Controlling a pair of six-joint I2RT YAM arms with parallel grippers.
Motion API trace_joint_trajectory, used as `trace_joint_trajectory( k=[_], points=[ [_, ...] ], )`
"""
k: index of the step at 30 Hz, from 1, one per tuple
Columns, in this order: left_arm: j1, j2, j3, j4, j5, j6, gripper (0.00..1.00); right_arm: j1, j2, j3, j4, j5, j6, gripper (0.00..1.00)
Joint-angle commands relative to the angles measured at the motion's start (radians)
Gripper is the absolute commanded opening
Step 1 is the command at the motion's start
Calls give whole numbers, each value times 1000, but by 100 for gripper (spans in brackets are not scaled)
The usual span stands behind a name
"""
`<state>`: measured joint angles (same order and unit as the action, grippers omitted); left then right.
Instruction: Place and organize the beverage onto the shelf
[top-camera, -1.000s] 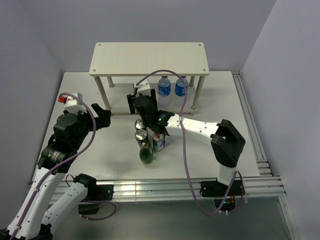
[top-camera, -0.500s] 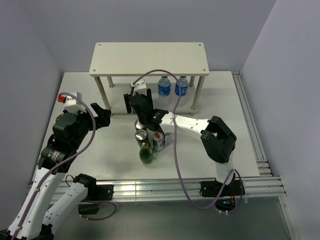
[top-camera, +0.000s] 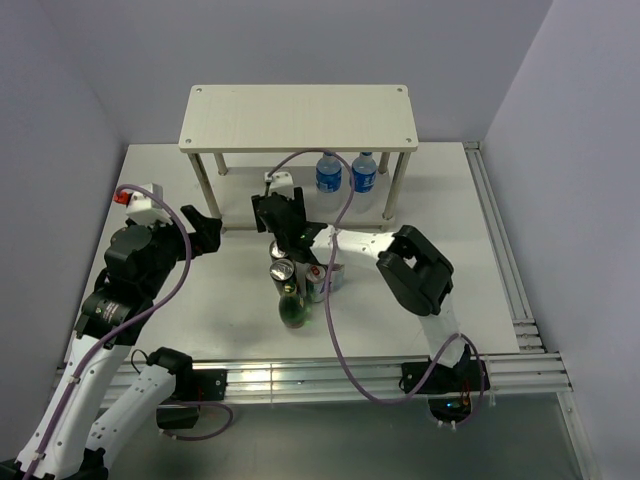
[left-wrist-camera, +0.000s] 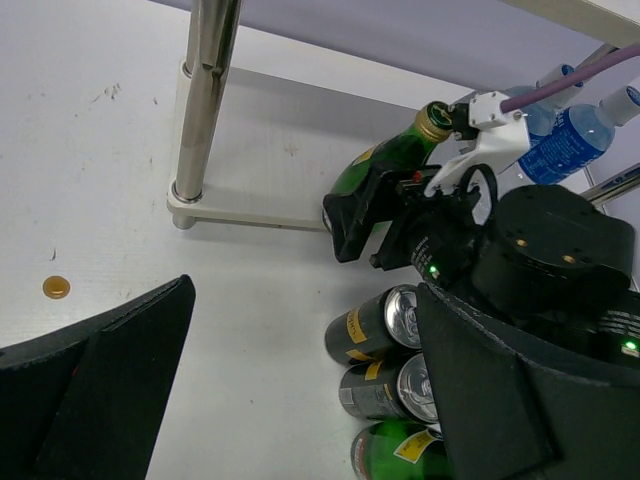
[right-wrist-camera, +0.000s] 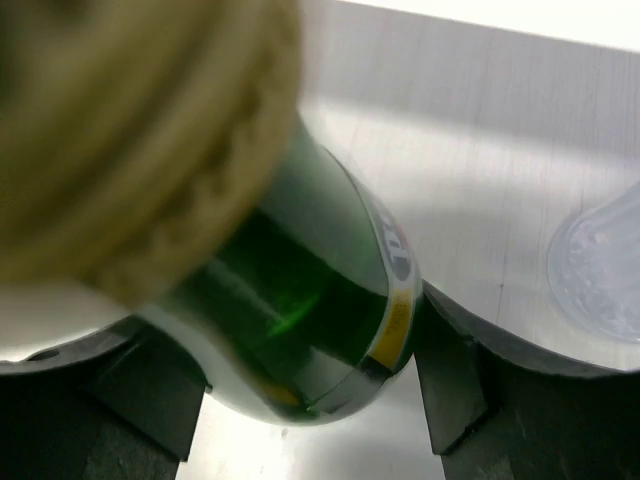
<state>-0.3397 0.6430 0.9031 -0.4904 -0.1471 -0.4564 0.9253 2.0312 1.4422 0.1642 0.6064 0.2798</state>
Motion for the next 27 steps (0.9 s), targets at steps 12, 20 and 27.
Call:
trace_joint_trajectory(
  k=[12, 20, 27],
  points=[
    [11, -8, -9, 38, 26, 21, 99, -62, 78, 253, 121, 39, 38, 0],
    [21, -6, -9, 41, 34, 24, 99, -68, 165, 356, 74, 92, 58, 0],
    [31, -8, -10, 46, 49, 24, 99, -68, 173, 365, 15, 79, 102, 0]
  ],
)
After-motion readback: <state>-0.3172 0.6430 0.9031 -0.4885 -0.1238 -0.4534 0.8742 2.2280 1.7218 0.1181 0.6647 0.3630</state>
